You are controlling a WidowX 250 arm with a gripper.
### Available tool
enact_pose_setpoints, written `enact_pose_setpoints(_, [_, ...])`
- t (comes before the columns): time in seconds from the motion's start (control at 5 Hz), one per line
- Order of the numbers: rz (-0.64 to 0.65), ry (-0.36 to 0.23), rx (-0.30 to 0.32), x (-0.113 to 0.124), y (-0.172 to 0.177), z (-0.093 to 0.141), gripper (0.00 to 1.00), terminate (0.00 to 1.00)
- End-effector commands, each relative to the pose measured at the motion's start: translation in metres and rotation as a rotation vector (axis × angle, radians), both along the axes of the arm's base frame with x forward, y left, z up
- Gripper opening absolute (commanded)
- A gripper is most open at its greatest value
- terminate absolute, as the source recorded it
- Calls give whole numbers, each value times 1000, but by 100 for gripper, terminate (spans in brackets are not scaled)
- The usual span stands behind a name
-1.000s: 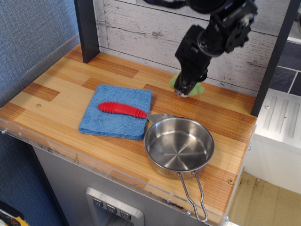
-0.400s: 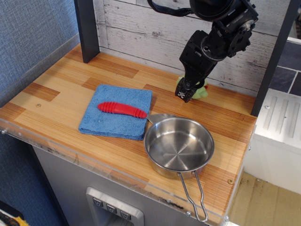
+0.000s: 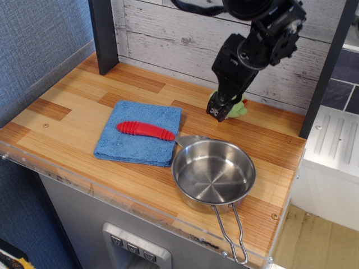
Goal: Move the green object to the back of the counter behind the pot and cloth.
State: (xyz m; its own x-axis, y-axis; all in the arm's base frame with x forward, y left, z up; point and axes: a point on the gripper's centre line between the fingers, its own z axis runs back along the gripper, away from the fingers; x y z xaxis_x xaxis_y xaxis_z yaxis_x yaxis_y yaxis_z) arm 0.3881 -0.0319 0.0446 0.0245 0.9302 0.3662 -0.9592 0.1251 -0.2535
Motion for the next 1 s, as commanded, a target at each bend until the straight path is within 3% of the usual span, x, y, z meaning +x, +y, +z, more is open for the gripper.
enact_pose_setpoints(0.0, [-10, -160, 2, -17, -4, 73, 100, 0])
enact_pose_setpoints(0.2, [-11, -212, 32, -26, -4, 95, 100, 0])
enact_pose_setpoints(0.8, [-11, -212, 32, -26, -4, 95, 100, 0])
